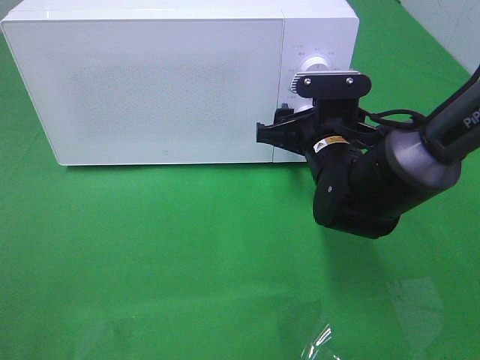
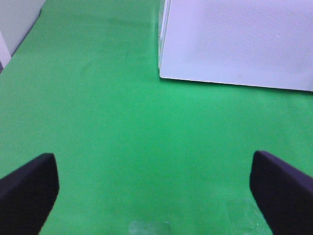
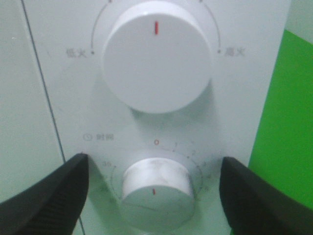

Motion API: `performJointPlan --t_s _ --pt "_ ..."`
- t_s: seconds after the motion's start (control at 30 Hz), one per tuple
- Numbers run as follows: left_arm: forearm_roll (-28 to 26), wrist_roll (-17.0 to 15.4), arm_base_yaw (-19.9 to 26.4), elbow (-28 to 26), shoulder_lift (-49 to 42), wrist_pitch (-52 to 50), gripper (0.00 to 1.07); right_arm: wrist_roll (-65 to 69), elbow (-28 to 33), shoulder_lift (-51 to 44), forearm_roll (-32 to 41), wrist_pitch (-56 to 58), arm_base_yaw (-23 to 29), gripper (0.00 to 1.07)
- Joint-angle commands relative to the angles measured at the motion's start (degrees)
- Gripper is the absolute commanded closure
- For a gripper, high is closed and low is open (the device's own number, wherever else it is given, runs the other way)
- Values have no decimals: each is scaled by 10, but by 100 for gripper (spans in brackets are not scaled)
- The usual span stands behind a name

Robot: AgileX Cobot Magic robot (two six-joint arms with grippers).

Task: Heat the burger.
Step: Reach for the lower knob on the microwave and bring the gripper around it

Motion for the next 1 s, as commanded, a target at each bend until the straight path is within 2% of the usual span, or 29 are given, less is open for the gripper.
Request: performJointPlan --t_s 0.03,0.27,0.33,0.43,0.5,0.53,0.57,0.6,0.63,0.67,0.7,0.73,0.8,1.0 --pt "-3 -1 1 2 -10 -4 8 7 -5 6 -9 4 -5 35" --pt "-3 -1 1 2 -10 -4 8 7 -12 15 -9 -5 -5 38" --pt "-3 -1 1 2 -10 -4 8 7 -12 13 -9 -13 -5 43" --pt "-3 -1 1 2 -10 -4 8 5 -12 13 -9 -14 -5 44" --pt "-3 -1 1 2 -10 -4 8 5 -12 12 -9 -14 -5 56" --pt "-3 -1 1 2 -10 -4 8 5 -12 12 -9 -14 -5 56" --pt "-3 -1 1 2 -10 -4 8 5 -12 12 -9 -9 -5 66" --pt "-3 -1 1 2 -10 -4 8 5 -12 12 -9 -9 -5 66" --pt "-3 -1 1 2 -10 -4 8 5 -12 12 -9 -7 -5 74" --pt "-3 -1 1 2 -10 -4 8 6 -12 12 -10 -4 -5 90" --pt "-3 -1 1 2 -10 -4 8 6 -12 12 -10 -4 -5 90" --pt "-3 -1 1 2 -10 -4 8 9 -12 12 -11 -1 -5 104" --pt "-3 -1 1 2 -10 -4 8 14 -12 12 -11 1 -5 107" --pt "-3 -1 1 2 -10 -4 8 80 -12 12 -12 0 -5 107"
